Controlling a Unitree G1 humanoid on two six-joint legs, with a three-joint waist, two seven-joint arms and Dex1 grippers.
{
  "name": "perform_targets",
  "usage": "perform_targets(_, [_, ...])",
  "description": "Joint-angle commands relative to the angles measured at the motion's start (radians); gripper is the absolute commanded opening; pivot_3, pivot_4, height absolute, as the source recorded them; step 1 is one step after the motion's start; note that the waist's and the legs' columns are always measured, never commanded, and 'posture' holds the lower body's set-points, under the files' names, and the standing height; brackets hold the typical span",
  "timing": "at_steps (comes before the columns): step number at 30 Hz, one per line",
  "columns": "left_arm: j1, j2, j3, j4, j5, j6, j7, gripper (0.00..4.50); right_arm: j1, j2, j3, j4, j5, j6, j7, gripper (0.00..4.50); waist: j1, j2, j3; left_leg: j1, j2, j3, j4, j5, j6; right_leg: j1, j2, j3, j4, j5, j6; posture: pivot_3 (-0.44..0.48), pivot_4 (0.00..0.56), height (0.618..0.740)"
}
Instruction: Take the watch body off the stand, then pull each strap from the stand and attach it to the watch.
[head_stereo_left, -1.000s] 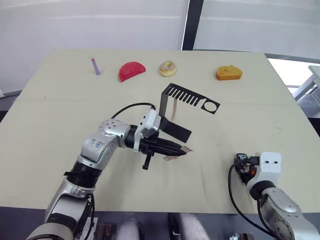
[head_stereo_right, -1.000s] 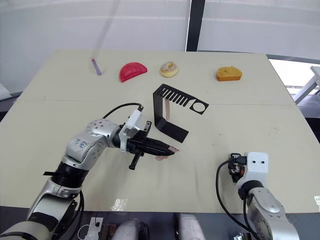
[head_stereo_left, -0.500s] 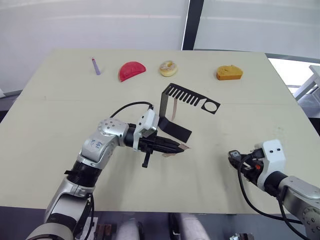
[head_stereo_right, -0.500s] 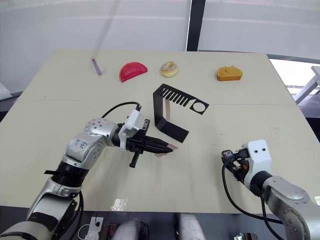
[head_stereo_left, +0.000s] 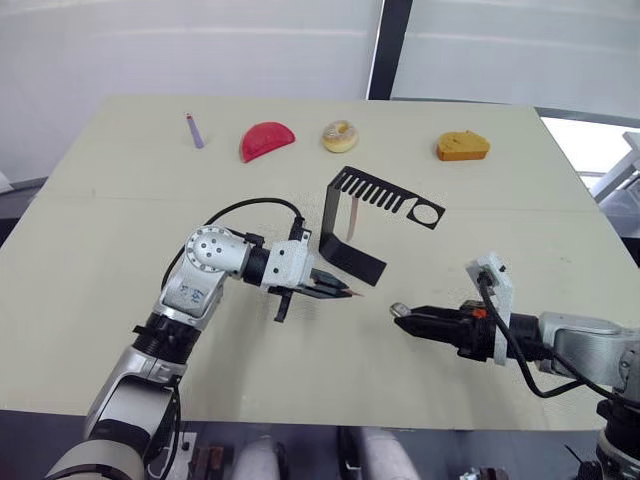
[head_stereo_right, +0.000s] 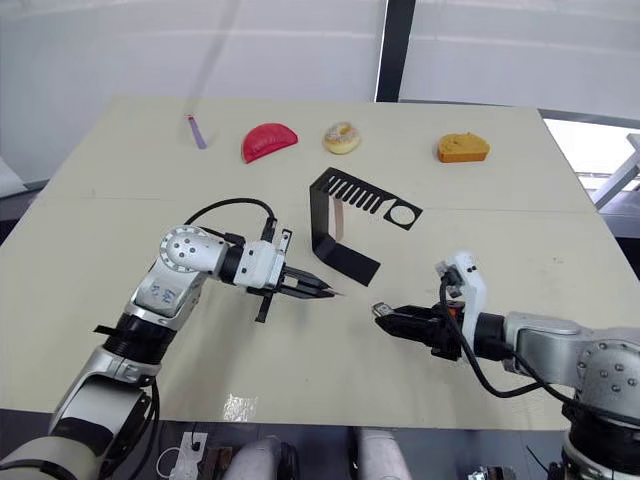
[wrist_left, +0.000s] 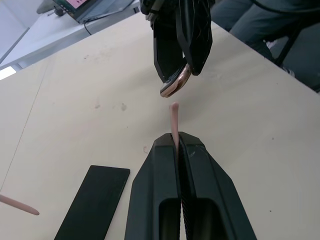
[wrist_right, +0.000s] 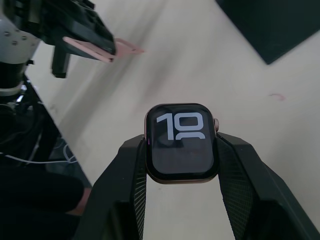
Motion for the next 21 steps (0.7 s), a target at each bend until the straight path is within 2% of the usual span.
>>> perform_targets(1, [-0.010,0.003,-0.014,-0.009,0.022,-0.052,-0.003,0.00,-0.015,-0.065,0.087,0.054,0.220,-0.115,-0.149,1.51,0.000,0.000,0.000,0.000,0.000,0.000,0.000,0.000,0.000,0.000,0.000,0.000,0.000,0.000,0.000,0.000,0.150,0.737])
perform_targets(6, [-0.014,-0.007,-0.022,-0.008,0.043,-0.072,0.019,0.00,-0.031,-0.177,0.236,0.092,0.422,-0.276,-0.292,1.51,-0.003,0.000,0.000,0.000,0.001,0.000,0.000,0.000,0.000,0.000,0.000,0.000,0.000,0.000,0.000,0.000,0.150,0.737])
perform_targets(9, [-0.014,-0.007,-0.022,-0.009,0.048,-0.079,0.021,0.00,-0.041,-0.227,0.295,0.095,0.488,-0.341,-0.328,1.51,-0.003,0.000,0.000,0.000,0.001,0.000,0.000,0.000,0.000,0.000,0.000,0.000,0.000,0.000,0.000,0.000,0.150,0.737])
perform_targets(21, [-0.004,-0.011,-0.021,-0.024,0.051,-0.080,0.032,0.00,-0.063,-0.296,0.381,0.100,0.501,-0.426,-0.304,1.51,-0.002,0.000,0.000,-0.001,0.002,0.000,0.000,0.000,0.000,0.000,0.000,0.000,-0.002,0.000,0.001,0.000,0.150,0.737])
